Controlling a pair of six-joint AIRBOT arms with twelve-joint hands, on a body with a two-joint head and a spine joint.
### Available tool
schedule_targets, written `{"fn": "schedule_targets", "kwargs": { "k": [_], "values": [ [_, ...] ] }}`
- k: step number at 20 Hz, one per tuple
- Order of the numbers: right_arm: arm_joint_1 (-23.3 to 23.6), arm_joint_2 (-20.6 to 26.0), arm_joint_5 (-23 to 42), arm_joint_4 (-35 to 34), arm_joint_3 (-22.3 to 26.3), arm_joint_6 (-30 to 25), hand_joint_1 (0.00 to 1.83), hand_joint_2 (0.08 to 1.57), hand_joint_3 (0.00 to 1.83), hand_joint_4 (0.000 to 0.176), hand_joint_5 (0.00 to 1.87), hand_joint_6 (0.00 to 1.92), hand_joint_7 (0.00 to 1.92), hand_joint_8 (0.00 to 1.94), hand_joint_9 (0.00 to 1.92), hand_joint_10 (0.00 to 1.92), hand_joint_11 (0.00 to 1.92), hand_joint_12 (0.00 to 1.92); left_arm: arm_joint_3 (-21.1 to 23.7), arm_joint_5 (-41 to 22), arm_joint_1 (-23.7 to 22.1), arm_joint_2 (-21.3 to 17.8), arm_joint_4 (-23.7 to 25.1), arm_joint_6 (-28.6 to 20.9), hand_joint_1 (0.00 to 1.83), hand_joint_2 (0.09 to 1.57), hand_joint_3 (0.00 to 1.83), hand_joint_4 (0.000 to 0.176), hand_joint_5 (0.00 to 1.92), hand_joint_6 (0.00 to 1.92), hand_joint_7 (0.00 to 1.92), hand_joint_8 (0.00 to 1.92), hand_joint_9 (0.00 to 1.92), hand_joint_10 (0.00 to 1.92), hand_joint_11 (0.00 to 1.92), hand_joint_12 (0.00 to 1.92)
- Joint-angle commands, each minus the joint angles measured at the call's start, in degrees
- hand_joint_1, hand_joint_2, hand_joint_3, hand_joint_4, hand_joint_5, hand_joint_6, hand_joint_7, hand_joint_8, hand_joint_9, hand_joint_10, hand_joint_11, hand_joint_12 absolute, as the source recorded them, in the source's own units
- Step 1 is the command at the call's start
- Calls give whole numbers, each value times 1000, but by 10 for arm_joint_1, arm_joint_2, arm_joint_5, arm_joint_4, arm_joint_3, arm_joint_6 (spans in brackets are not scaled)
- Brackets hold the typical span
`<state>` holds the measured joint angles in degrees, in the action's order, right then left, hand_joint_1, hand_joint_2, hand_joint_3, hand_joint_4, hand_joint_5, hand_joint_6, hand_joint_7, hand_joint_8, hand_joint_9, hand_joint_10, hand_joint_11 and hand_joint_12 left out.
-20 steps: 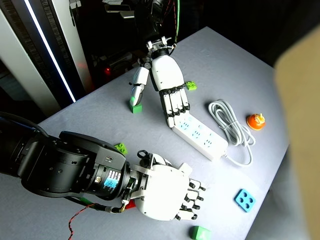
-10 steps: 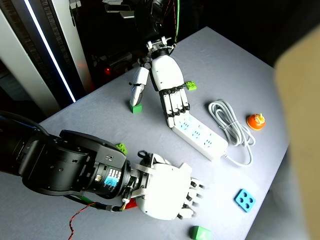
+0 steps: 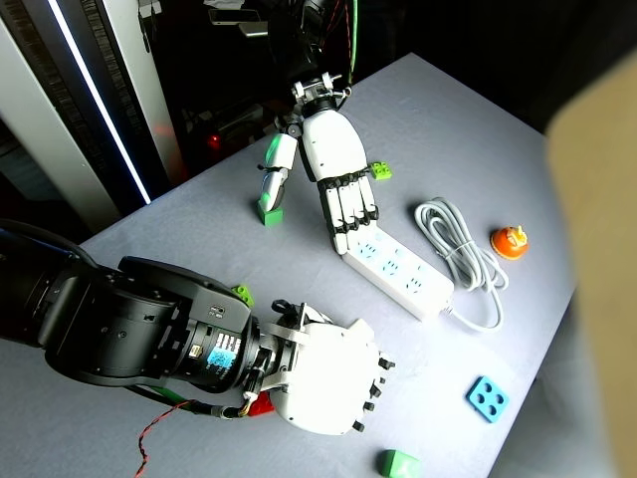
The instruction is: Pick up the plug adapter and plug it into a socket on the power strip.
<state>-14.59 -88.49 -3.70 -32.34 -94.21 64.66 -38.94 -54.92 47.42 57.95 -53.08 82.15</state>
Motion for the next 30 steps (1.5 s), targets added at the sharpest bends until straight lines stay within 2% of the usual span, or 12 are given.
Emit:
{"fn": "schedule_targets", "kwargs": {
  "k": [1,5,6,8,12,13,17,19,22,24,26,30],
  "values": [
    [8,7,57,-7,5,0,1239,1187,1,0,798,1060,905,1361,816,1299,737,1630,-1,-41,-4,-4,26,-5,0,1146,0,0,127,4,157,6,128,6,0,271],
    [21,22,76,-7,30,38,1231,1192,1,0,785,1089,901,1354,828,1267,758,1601,-1,-41,-4,-4,26,-6,0,1155,1,0,134,3,167,4,144,5,0,347],
    [25,23,76,-6,32,45,1341,1166,0,0,817,983,913,1213,854,1410,733,1615,-1,-41,-4,-4,26,-6,0,1156,1,0,119,1,138,1,123,2,0,307],
    [33,25,80,20,34,50,1243,1170,0,0,819,1046,943,1274,842,1245,731,1605,-1,-40,-4,-4,26,-6,0,1154,0,0,118,0,129,2,121,1,0,292],
    [50,28,81,34,35,73,1235,1176,1,0,803,1074,936,1288,852,1221,739,1597,-2,-40,-4,-4,26,-6,0,1154,0,0,118,0,123,0,117,0,0,284],
    [56,28,70,34,35,81,1341,1167,0,0,795,1005,915,1206,867,1399,746,1601,-2,-40,-4,-4,26,-6,0,1157,1,0,96,2,97,2,99,1,0,211],
    [74,20,44,44,36,89,1367,1165,0,0,803,979,895,1205,870,1441,745,1604,-4,-40,-8,-3,26,-6,0,1153,0,0,92,2,102,4,104,3,0,223],
    [77,11,41,59,36,89,1253,1151,0,0,853,999,980,1206,902,1174,759,1558,-5,-40,-8,-3,26,-6,0,1156,0,0,102,1,115,2,117,1,0,274],
    [86,-2,38,60,34,89,1246,1156,0,0,839,1027,980,1210,902,1161,773,1552,-6,-40,-8,-3,26,-6,0,1154,0,0,109,3,122,4,120,2,0,276],
    [93,-12,36,60,27,89,1354,1185,1,0,750,1068,879,1219,805,1468,727,1595,-6,-40,-8,-3,26,-6,0,1156,0,0,103,2,117,4,119,2,0,270],
    [101,-26,31,60,13,89,1246,1164,0,0,820,1052,963,1231,868,1213,736,1594,-6,-40,-9,-3,26,-6,0,1154,0,0,115,4,126,4,128,4,0,284],
    [113,-63,19,60,-37,85,1242,1163,0,0,824,1050,967,1230,875,1193,737,1592,-6,-40,-9,-4,26,-6,0,1153,0,0,116,4,127,4,129,3,0,285]
  ]
}}
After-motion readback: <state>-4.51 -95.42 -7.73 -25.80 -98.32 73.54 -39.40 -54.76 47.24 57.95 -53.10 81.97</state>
